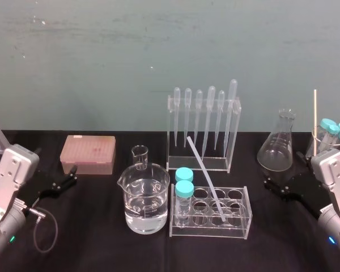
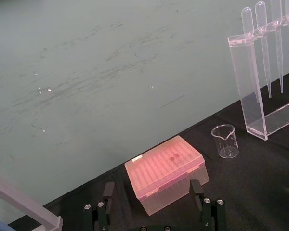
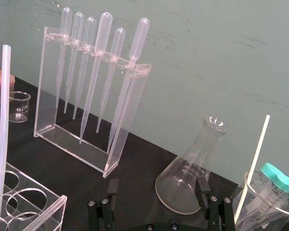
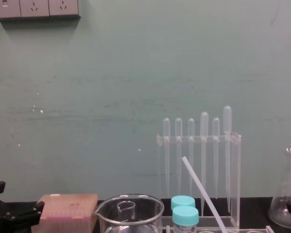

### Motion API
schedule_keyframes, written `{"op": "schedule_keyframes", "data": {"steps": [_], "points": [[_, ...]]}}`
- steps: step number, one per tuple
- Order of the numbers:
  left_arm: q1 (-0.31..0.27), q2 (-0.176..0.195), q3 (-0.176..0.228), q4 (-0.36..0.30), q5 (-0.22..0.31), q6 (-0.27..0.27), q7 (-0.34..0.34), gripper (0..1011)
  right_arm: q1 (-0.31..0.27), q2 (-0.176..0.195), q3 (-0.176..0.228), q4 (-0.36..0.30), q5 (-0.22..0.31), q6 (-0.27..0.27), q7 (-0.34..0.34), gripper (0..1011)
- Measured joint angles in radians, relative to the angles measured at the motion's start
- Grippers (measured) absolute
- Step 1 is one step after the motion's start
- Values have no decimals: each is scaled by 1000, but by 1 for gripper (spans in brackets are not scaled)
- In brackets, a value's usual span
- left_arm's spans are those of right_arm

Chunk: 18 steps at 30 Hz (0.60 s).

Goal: Pick up the stirring rod with one hand, then place it down.

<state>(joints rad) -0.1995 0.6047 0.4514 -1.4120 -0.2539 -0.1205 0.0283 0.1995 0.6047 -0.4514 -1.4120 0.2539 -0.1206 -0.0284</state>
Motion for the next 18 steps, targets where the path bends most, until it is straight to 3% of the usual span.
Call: {"op": "schedule_keyframes", "data": {"steps": [18], "points": [[0, 0, 0, 0, 0, 0, 0, 1000, 0, 0, 0, 0, 0, 0, 0, 1003]]}}
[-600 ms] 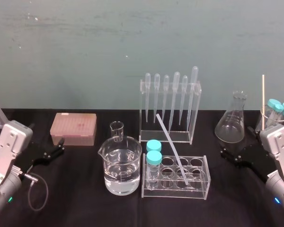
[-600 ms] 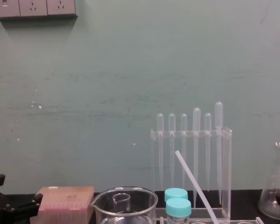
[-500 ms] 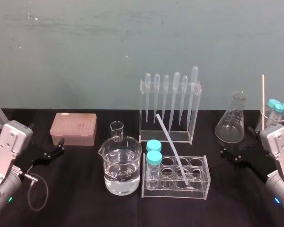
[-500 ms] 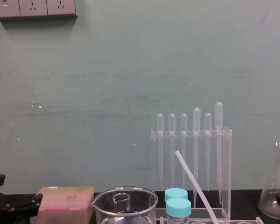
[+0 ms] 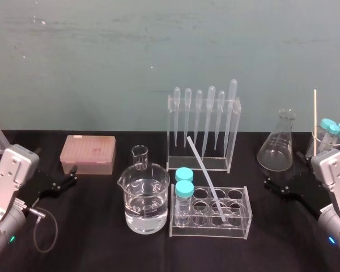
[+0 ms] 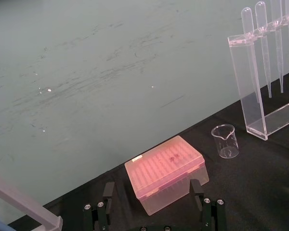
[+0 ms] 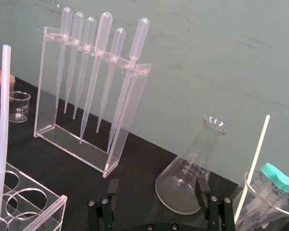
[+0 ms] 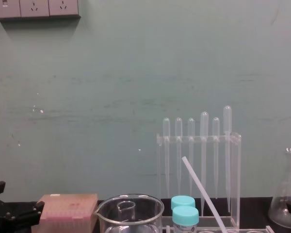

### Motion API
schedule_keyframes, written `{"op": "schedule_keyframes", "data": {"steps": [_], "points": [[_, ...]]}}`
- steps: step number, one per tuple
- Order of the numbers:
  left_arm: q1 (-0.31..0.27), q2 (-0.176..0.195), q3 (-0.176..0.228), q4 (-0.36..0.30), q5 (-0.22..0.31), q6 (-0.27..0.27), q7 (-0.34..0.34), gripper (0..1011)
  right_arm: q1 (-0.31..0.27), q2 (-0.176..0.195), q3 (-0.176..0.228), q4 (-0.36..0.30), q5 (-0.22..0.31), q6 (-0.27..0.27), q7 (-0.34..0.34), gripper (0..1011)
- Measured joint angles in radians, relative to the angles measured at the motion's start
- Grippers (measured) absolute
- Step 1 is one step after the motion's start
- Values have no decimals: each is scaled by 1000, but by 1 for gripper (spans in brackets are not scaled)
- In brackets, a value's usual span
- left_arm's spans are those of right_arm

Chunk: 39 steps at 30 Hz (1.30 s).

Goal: Pick up the stirring rod with one hand, then place it down.

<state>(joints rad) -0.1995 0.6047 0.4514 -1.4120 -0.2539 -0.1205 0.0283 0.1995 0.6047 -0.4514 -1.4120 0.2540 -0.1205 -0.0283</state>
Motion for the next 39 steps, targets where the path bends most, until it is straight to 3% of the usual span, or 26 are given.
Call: {"op": "schedule_keyframes", "data": {"steps": [32, 37, 39], "points": [[0, 0, 0, 0, 0, 0, 0, 1000, 1, 0, 1, 0, 0, 3, 3, 1003], [0, 0, 0, 0, 0, 0, 0, 1000, 16, -3, 32, -22, 68, 58, 77, 1003], [0, 0, 0, 0, 0, 0, 0, 1000, 36, -12, 64, -48, 160, 116, 162, 1003]]}}
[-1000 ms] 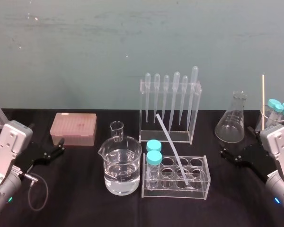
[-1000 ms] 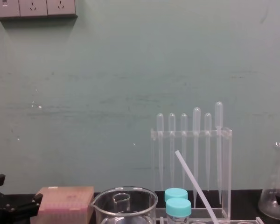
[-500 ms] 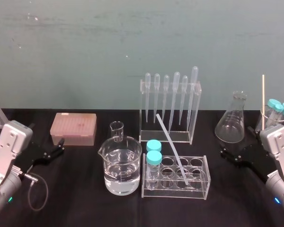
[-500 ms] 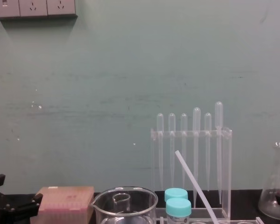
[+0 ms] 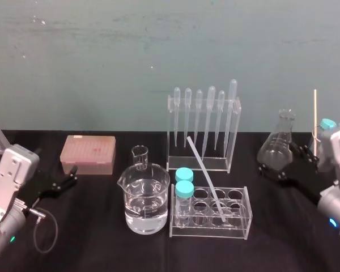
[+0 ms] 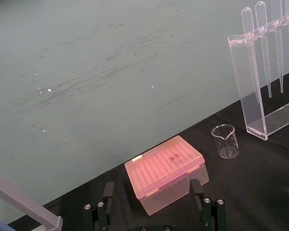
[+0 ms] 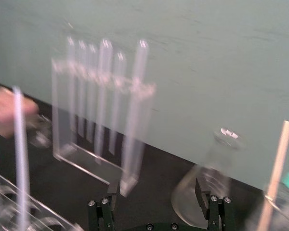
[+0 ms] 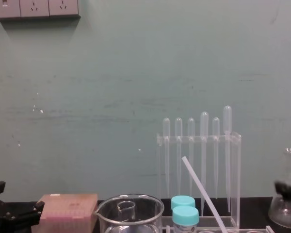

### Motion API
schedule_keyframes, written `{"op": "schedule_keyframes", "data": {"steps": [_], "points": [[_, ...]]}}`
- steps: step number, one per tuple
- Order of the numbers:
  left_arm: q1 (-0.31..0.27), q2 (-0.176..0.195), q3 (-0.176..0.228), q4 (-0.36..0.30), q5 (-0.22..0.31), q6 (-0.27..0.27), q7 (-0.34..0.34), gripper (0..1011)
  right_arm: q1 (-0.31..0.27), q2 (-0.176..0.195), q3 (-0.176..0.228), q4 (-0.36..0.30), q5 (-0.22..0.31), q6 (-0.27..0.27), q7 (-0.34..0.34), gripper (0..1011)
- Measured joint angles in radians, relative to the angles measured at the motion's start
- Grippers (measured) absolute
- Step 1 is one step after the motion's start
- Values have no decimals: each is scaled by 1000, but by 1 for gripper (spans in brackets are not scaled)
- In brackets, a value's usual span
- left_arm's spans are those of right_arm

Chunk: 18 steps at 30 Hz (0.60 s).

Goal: Pick up the stirring rod with one hand, then place it down.

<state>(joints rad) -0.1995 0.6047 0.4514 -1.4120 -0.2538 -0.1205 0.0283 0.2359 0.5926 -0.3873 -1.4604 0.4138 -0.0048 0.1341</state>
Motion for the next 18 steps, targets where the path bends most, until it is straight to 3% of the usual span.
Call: {"op": "schedule_keyframes", "data": {"steps": [4, 8, 10, 13, 18], "points": [[0, 0, 0, 0, 0, 0, 0, 1000, 37, -21, 34, -27, 140, 97, 130, 1003], [0, 0, 0, 0, 0, 0, 0, 1000, 71, -37, 42, -35, 215, 168, 221, 1003], [0, 0, 0, 0, 0, 0, 0, 1000, 105, -46, 27, -34, 264, 226, 293, 1003], [0, 0, 0, 0, 0, 0, 0, 1000, 144, -47, -12, -23, 277, 262, 348, 1003], [0, 0, 0, 0, 0, 0, 0, 1000, 193, -52, -65, 4, 264, 284, 381, 1003]]}}
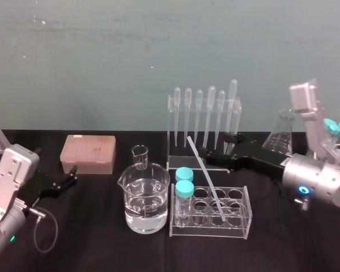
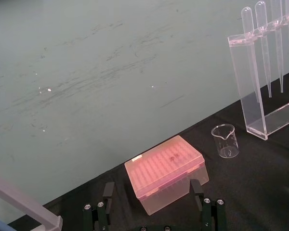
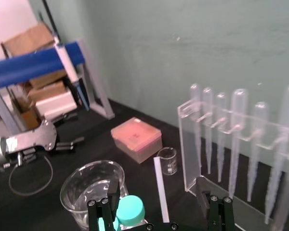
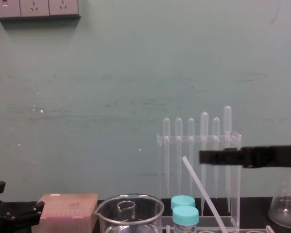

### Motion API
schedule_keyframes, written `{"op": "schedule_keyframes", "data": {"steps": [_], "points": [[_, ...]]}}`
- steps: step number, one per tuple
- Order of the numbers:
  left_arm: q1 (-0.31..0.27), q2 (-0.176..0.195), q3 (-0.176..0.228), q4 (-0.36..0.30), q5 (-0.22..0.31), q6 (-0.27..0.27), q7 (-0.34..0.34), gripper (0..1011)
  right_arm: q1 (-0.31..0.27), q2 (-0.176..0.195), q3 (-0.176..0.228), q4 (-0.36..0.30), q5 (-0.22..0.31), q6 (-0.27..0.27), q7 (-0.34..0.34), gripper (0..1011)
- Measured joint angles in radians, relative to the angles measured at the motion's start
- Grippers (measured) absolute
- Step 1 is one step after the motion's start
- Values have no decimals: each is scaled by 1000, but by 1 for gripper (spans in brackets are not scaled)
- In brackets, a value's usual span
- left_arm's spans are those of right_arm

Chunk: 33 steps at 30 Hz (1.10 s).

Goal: Pick up the stirring rod with one hand, then place it down.

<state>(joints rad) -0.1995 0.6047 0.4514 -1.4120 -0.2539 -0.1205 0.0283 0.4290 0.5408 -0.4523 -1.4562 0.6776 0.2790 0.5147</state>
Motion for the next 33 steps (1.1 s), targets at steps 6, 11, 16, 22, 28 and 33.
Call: {"op": "schedule_keyframes", "data": {"steps": [6, 11, 16, 22, 28, 33], "points": [[0, 0, 0, 0, 0, 0, 0, 1000, 78, -27, -72, 65, -45, 15, 12, 1003], [0, 0, 0, 0, 0, 0, 0, 1000, 135, -65, -115, 135, -90, 18, 6, 1003], [0, 0, 0, 0, 0, 0, 0, 1000, 176, -102, -141, 204, -126, 21, 3, 1003], [0, 0, 0, 0, 0, 0, 0, 1000, 197, -131, -150, 254, -149, 13, 13, 1003], [0, 0, 0, 0, 0, 0, 0, 1000, 206, -143, -155, 275, -166, 7, 31, 1003], [0, 0, 0, 0, 0, 0, 0, 1000, 209, -143, -161, 276, -180, 2, 41, 1003]]}}
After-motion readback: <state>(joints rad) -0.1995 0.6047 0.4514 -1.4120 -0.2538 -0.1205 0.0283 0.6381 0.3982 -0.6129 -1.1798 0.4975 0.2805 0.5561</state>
